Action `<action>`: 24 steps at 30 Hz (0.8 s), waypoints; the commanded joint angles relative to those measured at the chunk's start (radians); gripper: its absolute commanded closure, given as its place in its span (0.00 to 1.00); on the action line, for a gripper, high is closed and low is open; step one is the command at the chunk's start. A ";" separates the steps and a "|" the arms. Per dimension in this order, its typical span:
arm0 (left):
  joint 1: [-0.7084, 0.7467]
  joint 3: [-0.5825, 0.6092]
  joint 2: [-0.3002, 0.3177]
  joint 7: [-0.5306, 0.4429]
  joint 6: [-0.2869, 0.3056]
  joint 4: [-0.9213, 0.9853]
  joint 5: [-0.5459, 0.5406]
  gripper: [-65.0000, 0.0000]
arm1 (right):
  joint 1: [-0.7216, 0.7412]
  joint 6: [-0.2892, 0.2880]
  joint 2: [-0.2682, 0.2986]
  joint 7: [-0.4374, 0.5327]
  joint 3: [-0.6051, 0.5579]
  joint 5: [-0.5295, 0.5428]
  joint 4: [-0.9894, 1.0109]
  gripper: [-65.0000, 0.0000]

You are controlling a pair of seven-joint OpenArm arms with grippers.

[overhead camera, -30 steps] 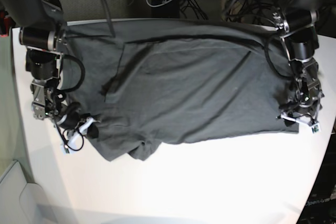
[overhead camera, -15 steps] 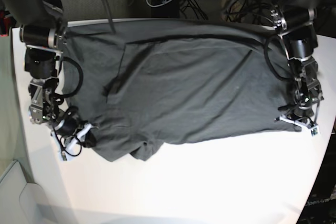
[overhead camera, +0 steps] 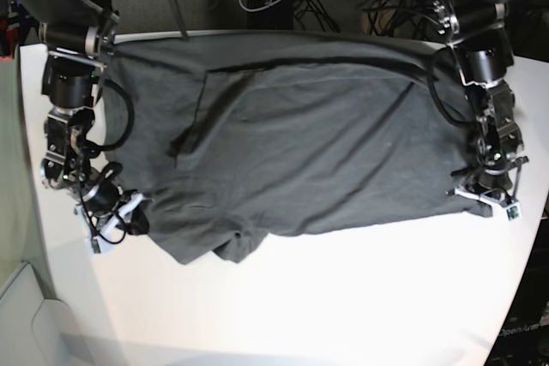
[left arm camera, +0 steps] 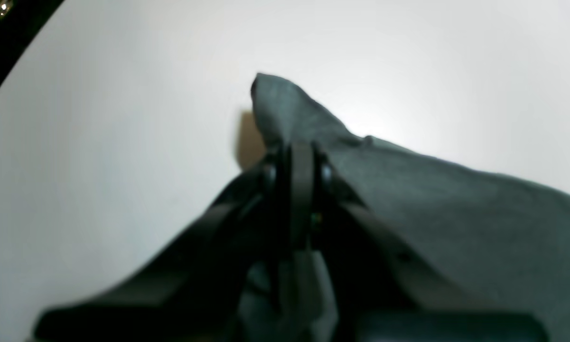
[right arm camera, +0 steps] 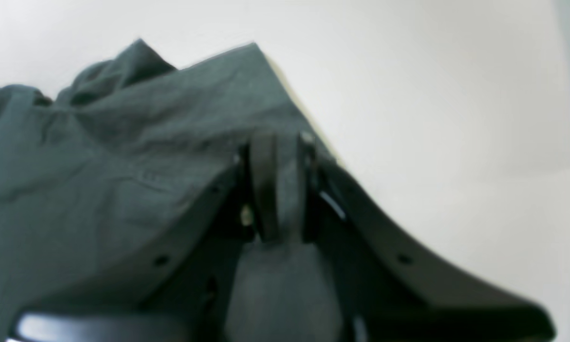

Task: Layout the t-shirt on the table in an organized manner, then fold the t-shirt properly
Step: 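Grasp the shirt corners with both grippers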

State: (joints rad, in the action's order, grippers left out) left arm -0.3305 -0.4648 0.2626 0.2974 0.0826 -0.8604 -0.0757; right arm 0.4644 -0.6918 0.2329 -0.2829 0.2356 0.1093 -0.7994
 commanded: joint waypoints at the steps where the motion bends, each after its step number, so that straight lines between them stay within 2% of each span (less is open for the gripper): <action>1: -0.026 -0.002 0.014 -0.025 0.001 -0.016 -0.002 0.96 | 0.029 -0.006 0.003 0.018 0.005 0.017 -0.013 0.90; 8: -0.026 -0.002 0.014 -0.017 -0.001 -0.012 0.001 0.95 | 0.087 -0.006 -0.008 -0.039 0.000 0.010 0.038 0.89; 11: -0.025 -0.002 0.014 -0.016 -0.001 -0.012 0.004 0.95 | 0.113 -0.006 -0.007 -0.040 0.000 0.010 0.082 0.77; 13: -0.025 -0.002 0.014 -0.016 -0.001 -0.012 0.006 0.95 | 0.116 -0.006 -0.007 -0.039 0.001 0.011 0.094 0.63; 15: -0.025 -0.002 0.014 -0.016 -0.001 -0.012 0.006 0.88 | 0.116 -0.006 -0.007 -0.037 0.003 0.013 0.093 0.49; 17: -0.025 -0.002 0.014 -0.016 -0.001 -0.012 0.004 0.75 | 0.116 -0.006 -0.007 -0.037 0.003 0.013 0.093 0.40; 19: -0.022 -0.002 0.014 -0.016 -0.001 -0.012 0.004 0.62 | 0.116 -0.006 -0.007 -0.037 0.003 0.013 0.094 0.39; 21: -0.012 0.001 0.014 -0.016 -0.001 -0.012 -0.002 0.55 | 0.116 -0.006 -0.007 -0.036 0.003 0.013 0.096 0.39; 24: -0.012 0.002 0.014 -0.016 0.003 -0.012 -0.002 0.56 | 0.116 -0.006 -0.007 -0.036 0.005 0.013 0.097 0.39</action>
State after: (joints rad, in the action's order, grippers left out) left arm -0.3157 -0.4625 0.2623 0.3058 0.0830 -0.8574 -0.0727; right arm 0.5476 -0.6918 0.2157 -0.3473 0.2356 0.1047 -0.6888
